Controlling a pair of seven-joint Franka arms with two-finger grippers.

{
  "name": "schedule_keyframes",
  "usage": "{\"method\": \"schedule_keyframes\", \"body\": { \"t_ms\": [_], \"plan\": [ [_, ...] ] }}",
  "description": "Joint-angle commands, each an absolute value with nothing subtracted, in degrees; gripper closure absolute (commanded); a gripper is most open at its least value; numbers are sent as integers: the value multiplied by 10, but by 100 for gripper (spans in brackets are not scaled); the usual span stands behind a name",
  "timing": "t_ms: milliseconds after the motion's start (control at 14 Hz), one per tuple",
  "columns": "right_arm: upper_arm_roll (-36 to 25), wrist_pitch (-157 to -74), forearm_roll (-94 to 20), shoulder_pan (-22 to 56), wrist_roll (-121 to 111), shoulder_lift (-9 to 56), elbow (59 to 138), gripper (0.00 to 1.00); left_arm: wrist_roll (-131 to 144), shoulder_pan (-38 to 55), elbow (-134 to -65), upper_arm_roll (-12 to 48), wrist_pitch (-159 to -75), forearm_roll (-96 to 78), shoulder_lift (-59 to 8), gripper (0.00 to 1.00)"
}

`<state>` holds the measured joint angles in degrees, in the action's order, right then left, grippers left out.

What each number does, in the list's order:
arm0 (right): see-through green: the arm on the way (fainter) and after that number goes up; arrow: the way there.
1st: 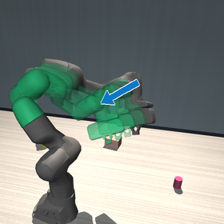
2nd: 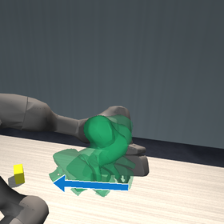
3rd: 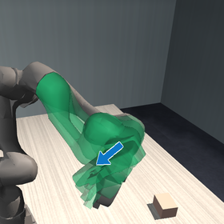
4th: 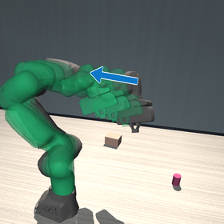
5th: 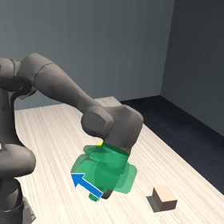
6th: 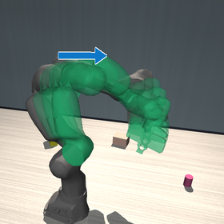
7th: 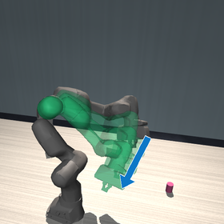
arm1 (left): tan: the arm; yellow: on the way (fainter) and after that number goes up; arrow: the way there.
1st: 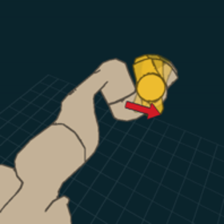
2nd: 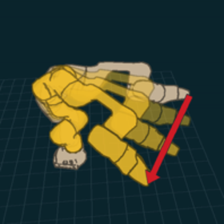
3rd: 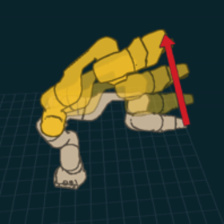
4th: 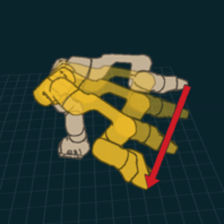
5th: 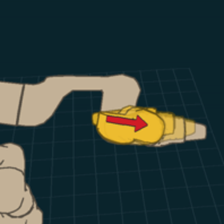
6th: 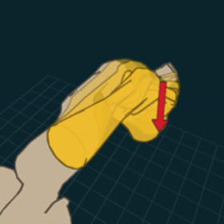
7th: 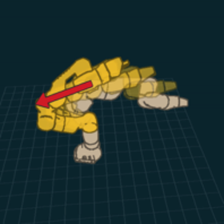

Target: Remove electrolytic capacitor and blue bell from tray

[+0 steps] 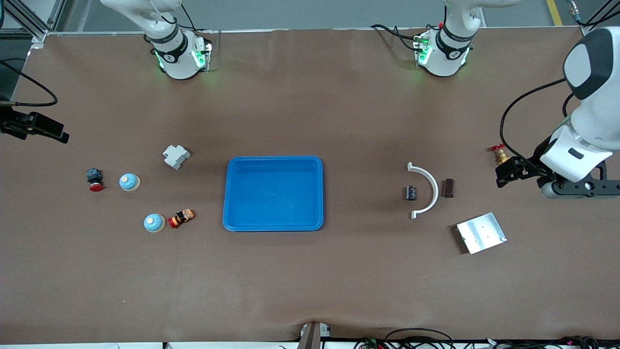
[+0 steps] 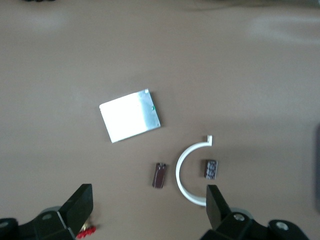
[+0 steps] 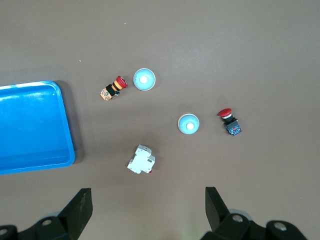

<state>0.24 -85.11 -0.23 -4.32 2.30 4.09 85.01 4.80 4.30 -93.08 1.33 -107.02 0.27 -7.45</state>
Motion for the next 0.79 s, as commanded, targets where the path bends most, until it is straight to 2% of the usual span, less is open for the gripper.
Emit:
{"method": "schedule_keyframes", "body": {
  "t_ms": [0,358,716],
  "plan": [
    [4,-844,-9,-47,20,45,839,0,46,40,-933,14,-1036,-1,-41,0],
    [4,-844,-9,-47,21,45,839,0,35,40,-933,16,-959,0,10,0],
    [4,-843,-9,-47,22,45,839,0,39,42,-924,18,-933,0,19,0]
  ]
}}
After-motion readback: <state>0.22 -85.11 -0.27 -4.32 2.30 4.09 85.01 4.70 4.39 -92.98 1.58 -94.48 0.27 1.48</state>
